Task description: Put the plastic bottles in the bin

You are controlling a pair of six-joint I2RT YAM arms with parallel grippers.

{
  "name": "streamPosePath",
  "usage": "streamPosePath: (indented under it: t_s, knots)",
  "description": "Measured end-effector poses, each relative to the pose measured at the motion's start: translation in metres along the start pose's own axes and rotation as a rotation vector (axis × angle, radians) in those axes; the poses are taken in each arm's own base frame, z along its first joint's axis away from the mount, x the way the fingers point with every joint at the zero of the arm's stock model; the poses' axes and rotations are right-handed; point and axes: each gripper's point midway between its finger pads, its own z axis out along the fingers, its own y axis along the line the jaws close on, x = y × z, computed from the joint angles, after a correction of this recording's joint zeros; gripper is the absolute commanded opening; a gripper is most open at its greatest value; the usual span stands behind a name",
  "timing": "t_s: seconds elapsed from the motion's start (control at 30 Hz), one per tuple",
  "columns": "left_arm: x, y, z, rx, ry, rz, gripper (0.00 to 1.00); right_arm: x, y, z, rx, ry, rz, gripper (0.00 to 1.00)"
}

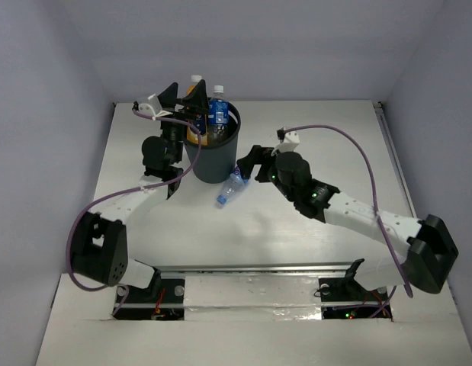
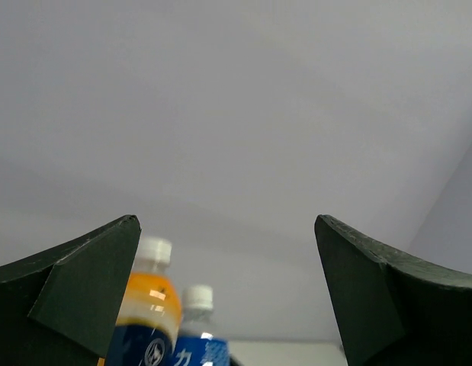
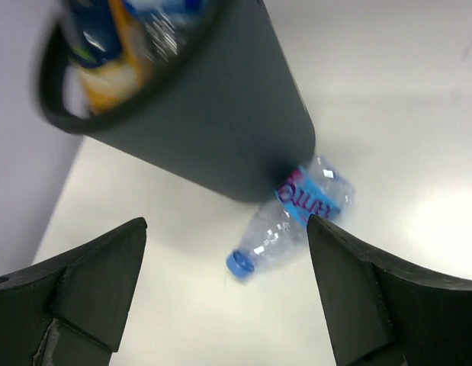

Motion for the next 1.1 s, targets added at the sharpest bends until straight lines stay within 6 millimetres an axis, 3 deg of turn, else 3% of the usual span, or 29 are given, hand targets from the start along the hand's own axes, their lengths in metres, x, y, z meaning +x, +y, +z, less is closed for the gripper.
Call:
streamPosePath:
  t_s: [0.23, 0.37, 0.5, 0.63, 0.73, 0.97, 1.1]
  knots:
    - [-0.083, -0.029, -0.018, 0.025, -0.134, -0.04, 0.99, 0.096, -0.037, 0.039, 0.144, 0.19, 0.066, 0.95]
    - [-0.1, -0.033, -0.045, 0.023, -0.137, -0.094, 0.99, 0.13, -0.056, 0.054, 0.228, 0.233, 0.097, 0.96]
    - [-0.08, -0.028, -0.086, 0.005, -0.042, -0.168, 0.89, 0.143, -0.076, 0.063, 0.297, 0.242, 0.153, 0.99]
    - [-0.047, -0.026, -0.136, -0.006, 0.074, -0.251, 0.77, 0.141, -0.093, 0.081, 0.332, 0.231, 0.206, 1.0]
    - [-0.03, -0.03, -0.161, -0.007, 0.139, -0.289, 0.74, 0.139, -0.1, 0.095, 0.339, 0.223, 0.234, 1.0]
    - [-0.004, -0.025, -0.191, -0.019, 0.227, -0.314, 0.74, 0.15, -0.094, 0.108, 0.305, 0.243, 0.272, 0.94]
    - [0.011, -0.018, -0.201, -0.045, 0.282, -0.295, 0.69, 0.152, -0.09, 0.116, 0.299, 0.243, 0.299, 0.83]
